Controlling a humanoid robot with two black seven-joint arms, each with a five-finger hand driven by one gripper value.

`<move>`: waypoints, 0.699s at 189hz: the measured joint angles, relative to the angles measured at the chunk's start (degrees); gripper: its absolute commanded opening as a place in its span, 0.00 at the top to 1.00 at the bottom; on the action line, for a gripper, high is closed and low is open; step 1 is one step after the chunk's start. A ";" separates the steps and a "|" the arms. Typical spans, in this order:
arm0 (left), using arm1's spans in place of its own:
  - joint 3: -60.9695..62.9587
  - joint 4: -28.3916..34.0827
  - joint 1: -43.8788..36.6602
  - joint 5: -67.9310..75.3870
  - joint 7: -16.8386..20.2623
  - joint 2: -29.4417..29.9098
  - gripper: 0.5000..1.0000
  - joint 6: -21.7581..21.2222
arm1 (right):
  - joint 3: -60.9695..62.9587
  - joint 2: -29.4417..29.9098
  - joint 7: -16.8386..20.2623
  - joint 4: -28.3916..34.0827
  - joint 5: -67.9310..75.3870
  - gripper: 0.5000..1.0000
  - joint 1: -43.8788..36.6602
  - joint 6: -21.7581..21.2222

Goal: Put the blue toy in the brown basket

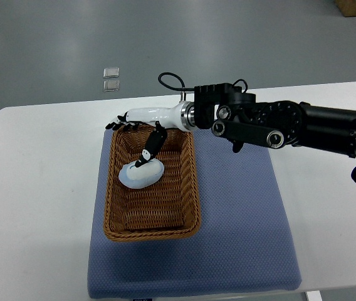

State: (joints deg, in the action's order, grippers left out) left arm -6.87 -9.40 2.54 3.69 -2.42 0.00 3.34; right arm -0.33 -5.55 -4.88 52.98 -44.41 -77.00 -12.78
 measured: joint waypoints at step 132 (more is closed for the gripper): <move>0.16 -0.18 0.00 0.00 -0.04 0.00 0.00 0.00 | 57.14 0.81 -5.12 -5.64 33.28 0.18 36.57 -2.75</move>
State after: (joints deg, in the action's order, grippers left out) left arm -6.71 -9.58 2.55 3.69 -2.46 0.00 3.34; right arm 56.81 -4.73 -10.00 47.34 -11.13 -40.43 -15.53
